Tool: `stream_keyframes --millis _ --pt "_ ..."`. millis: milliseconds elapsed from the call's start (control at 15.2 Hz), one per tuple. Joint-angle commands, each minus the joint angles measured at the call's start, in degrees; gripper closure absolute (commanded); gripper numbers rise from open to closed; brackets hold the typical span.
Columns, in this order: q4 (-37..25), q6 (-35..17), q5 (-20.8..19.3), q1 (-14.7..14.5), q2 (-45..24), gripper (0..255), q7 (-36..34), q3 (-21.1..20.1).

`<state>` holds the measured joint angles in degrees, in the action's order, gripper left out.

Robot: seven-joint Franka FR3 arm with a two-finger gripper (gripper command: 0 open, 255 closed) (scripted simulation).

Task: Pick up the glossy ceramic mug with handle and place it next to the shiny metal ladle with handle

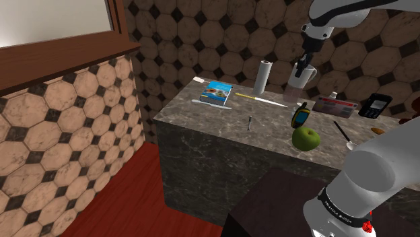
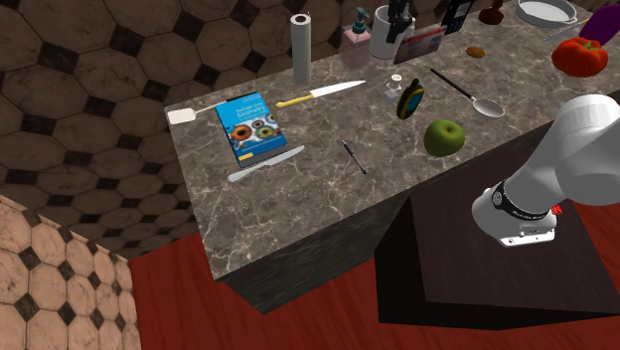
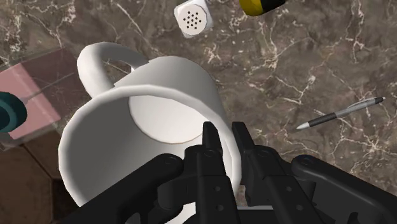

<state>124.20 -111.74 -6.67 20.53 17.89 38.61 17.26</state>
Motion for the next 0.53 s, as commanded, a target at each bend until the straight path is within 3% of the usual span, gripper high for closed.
stream_keyframes --millis 0,462 --pt "-1.1 -0.2 0.0 0.9 -1.0 255 3.0 2.0" --pt "-7.2 -0.1 1.6 3.9 -6.8 255 13.9 9.0"
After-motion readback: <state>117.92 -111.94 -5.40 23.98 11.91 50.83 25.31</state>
